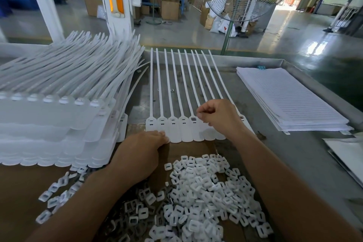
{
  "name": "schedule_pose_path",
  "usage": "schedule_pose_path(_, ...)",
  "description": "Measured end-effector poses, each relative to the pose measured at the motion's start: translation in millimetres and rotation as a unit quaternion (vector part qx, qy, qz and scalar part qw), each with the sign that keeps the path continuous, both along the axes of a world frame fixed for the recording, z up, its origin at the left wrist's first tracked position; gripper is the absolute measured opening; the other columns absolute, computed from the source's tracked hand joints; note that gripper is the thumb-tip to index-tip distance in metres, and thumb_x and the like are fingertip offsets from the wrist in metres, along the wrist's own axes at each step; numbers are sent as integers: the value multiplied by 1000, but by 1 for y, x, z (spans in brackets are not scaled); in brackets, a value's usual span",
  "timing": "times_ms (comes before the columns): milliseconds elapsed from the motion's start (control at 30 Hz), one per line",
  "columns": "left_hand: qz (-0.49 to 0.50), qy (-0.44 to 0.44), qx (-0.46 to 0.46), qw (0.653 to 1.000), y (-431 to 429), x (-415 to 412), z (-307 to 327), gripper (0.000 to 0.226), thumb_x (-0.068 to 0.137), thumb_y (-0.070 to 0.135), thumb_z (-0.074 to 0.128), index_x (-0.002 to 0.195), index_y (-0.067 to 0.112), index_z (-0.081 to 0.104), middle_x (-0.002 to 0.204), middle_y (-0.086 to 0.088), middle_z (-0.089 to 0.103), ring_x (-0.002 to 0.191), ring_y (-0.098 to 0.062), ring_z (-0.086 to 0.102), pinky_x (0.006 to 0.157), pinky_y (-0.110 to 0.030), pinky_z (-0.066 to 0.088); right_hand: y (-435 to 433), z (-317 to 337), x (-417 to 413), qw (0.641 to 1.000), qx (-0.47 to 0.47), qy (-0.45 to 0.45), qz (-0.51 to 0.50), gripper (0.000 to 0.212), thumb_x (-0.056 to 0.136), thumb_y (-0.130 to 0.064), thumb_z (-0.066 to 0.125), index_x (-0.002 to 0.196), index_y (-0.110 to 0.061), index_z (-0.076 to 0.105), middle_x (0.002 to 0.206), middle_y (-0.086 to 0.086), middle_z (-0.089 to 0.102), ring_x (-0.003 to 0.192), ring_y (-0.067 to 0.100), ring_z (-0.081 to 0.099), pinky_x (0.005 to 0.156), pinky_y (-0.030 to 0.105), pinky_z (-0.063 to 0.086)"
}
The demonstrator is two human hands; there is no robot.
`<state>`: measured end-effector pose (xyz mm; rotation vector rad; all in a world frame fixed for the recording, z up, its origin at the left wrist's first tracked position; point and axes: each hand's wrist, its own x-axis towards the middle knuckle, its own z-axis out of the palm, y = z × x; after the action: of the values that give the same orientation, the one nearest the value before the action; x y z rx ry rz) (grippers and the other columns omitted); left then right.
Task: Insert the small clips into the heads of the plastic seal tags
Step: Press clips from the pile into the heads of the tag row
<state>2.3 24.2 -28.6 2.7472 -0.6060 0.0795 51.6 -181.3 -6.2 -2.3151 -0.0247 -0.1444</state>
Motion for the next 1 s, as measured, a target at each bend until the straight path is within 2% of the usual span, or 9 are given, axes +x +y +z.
schedule_pose_path(167, -5, -9, -5, 1000, 1, 0, -1, 53, 88, 6, 41, 132, 33, 44, 143, 15, 36, 131, -1, 31, 108, -19, 18, 5, -7, 10, 999, -47, 4, 14, 11, 87, -13, 62, 95, -13, 70, 83, -10, 59, 68, -3, 51, 56, 3, 34)
schedule_pose_path(400, -8, -9, 3, 1000, 1, 0, 1, 55, 86, 5, 41, 133, 33, 43, 143, 15, 36, 131, -1, 32, 107, -19, 21, 7, -14, 15, 996, -85, 17, 22, 12, 87, -16, 59, 93, -17, 69, 94, -6, 64, 78, 3, 51, 62, 13, 35)
schedule_pose_path(467, -8, -7, 6, 1000, 0, 0, 2, 55, 86, 6, 41, 133, 33, 43, 144, 15, 35, 131, -2, 31, 107, -19, 21, 7, -14, 17, 996, -88, 25, 22, 10, 88, -16, 59, 91, -18, 68, 91, -7, 62, 80, 4, 50, 64, 15, 36)
schedule_pose_path(633, -8, -2, 12, 1000, 0, -1, 3, 54, 87, 6, 41, 133, 34, 43, 144, 16, 35, 131, -2, 31, 107, -20, 21, 7, -14, 18, 996, -80, 30, 19, 13, 88, -16, 58, 79, -25, 60, 82, -12, 56, 72, 0, 47, 58, 12, 32)
schedule_pose_path(767, -6, 1, 19, 1000, 0, -1, 4, 53, 89, 7, 41, 134, 34, 41, 144, 16, 34, 132, -3, 31, 108, -21, 22, 9, -16, 19, 995, -90, 34, 14, 15, 86, -16, 61, 77, -28, 59, 80, -14, 55, 81, 6, 52, 70, 22, 38)
schedule_pose_path(900, -2, -4, 16, 1000, -1, -3, 4, 51, 89, 8, 41, 133, 34, 42, 143, 16, 35, 131, -3, 33, 107, -22, 23, 12, -16, 21, 995, -89, 37, 1, 15, 83, -16, 64, 82, -30, 57, 83, -13, 58, 85, 8, 55, 74, 26, 42)
schedule_pose_path(1000, -1, -5, 13, 1000, -1, -3, 4, 50, 90, 8, 41, 133, 34, 43, 143, 16, 36, 130, -3, 33, 106, -22, 24, 13, -11, 27, 993, -94, 68, -10, 21, 80, -14, 67, 75, -32, 56, 89, -9, 61, 90, 11, 57, 78, 28, 47)
